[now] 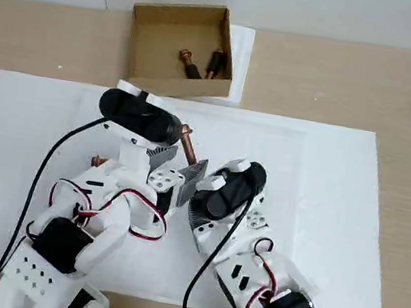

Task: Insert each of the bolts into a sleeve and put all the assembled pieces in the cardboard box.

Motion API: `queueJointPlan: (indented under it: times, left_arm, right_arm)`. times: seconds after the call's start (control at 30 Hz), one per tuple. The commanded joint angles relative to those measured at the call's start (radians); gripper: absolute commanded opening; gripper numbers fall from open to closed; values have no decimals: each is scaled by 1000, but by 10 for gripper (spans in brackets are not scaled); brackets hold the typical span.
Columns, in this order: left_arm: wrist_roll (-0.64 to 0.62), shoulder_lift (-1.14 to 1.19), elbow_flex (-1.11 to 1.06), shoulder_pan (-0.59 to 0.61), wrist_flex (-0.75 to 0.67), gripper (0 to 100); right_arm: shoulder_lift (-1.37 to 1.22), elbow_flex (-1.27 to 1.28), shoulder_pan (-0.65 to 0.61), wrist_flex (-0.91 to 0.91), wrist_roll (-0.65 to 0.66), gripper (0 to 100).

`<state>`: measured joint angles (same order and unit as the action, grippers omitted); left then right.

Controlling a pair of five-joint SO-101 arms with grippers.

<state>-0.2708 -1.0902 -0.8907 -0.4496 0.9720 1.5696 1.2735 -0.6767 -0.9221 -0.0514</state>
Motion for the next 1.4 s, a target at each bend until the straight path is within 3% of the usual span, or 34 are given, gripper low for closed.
queueJointPlan:
  times: [0.0,0.43,0.63,1.0,1.37]
  left_arm:
    - [11,-2,5,6,-28,182]
    - [8,-2,8,6,-28,179]
    - [8,-3,42,6,-28,6]
    - [6,-9,77,-104,60,5]
    - [3,-11,143,-103,71,5]
  right_arm:
    - [79,-61,-59,-31,-28,2]
    - [245,5,-108,-107,-20,2]
    - [245,6,-108,-108,-20,2]
    - [223,31,-102,-41,-20,2]
    - [223,84,-97,-45,-18,2]
